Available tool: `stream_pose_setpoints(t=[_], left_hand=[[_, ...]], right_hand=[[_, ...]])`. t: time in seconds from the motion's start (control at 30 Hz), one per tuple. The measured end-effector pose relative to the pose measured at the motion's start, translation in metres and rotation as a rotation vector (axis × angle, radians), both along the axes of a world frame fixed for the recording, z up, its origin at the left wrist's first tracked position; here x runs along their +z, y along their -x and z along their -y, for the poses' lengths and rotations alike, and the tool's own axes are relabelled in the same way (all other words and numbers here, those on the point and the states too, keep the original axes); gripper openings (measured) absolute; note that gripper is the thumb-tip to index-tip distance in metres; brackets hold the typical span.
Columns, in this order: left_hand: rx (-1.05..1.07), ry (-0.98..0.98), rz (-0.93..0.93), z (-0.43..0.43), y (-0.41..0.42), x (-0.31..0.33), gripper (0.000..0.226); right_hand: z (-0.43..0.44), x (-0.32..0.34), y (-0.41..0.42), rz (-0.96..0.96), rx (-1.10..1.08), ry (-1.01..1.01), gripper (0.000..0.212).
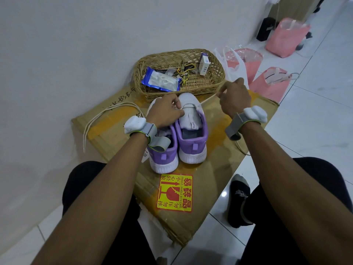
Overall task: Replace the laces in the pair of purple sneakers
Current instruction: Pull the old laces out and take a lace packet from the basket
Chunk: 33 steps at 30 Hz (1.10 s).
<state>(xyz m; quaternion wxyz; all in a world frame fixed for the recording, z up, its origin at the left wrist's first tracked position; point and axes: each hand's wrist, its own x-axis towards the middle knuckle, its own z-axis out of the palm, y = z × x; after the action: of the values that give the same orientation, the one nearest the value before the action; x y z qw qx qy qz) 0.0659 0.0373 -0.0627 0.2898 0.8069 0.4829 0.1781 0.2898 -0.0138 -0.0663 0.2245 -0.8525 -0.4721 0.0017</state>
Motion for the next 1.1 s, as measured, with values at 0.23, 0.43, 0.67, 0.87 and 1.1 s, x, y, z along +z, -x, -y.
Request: stream_pose_setpoints(t=[0.23,0.43,0.67,0.87,1.1], left_hand=[[0.002,-0.02,-0.006,0.001,-0.002,0.0,0.016],[0.005,-0.04,-0.01,0.002,0.0,0.0,0.015],[0.014,-0.035,-0.005,0.003,-0.003,0.001,0.014],[0.001,-0.041,-0.008,0.002,0.0,0.002,0.014],[0.022,-0.036,-0.012,0.003,0.0,0.006,0.015]], right_hand=[[0.001,-0.012,0.021,-0.139,0.421,0.155,0.02],[0.007,-0.002,0.008,-0.042,-0.054,-0.015,0.011],[0.0,-0.006,0.015,-0.154,0.432,0.118,0.03],[0.005,-0.007,0.01,-0.025,0.167,0.023,0.011],[0.001,-0.001,0.013,-0.144,0.313,-0.008,0.034]])
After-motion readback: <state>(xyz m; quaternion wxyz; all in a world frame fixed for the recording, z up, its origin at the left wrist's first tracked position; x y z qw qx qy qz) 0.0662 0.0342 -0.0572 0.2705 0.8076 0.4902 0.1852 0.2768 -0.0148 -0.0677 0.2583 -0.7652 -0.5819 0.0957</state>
